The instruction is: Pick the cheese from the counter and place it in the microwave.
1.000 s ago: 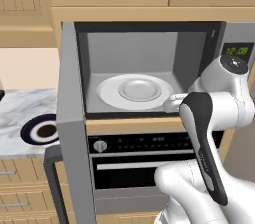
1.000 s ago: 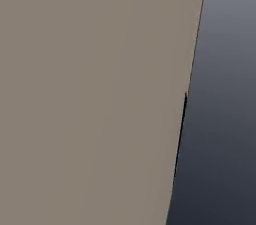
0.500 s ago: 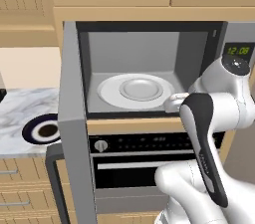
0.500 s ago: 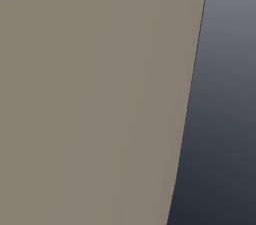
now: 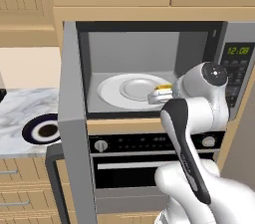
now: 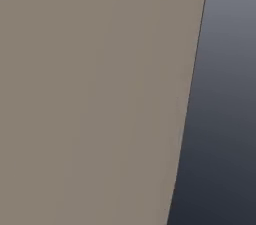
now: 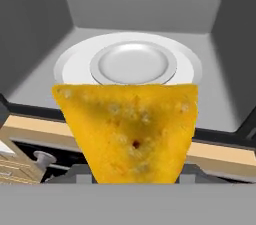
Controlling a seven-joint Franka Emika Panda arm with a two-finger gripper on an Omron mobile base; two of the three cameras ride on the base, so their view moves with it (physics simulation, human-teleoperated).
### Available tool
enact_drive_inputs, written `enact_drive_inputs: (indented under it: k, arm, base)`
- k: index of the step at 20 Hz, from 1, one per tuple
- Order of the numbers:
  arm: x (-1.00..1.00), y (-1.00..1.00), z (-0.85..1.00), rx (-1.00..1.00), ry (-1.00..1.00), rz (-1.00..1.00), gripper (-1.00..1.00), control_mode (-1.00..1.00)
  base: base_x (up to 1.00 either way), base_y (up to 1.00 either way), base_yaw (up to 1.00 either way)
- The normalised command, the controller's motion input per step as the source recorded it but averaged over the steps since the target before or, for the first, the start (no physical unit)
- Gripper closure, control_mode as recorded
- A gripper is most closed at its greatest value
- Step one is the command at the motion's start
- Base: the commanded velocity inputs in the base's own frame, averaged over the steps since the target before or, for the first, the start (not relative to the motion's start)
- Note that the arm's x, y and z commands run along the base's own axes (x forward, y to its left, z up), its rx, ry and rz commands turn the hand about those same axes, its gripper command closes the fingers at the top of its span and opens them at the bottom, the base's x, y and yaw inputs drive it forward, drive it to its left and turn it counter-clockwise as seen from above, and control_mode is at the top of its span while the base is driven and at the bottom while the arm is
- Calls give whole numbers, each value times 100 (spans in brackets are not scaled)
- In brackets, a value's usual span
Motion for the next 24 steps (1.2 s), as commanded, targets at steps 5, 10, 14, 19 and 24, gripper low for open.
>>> enact_drive_inputs:
  k: [5, 10, 14, 19, 24]
  arm:
    - [84, 25, 10, 0, -1, 0, 100, -100]
    - [52, 0, -10, 0, 0, 0, 100, -100]
    - [30, 0, -31, 0, 0, 0, 100, -100]
    - [43, 0, -23, 0, 3, 0, 100, -100]
    - [24, 0, -21, 0, 3, 0, 100, -100]
  base:
    - [0, 0, 0]
    - [0, 0, 0]
    - [0, 0, 0]
    - [0, 0, 0]
    - [0, 0, 0]
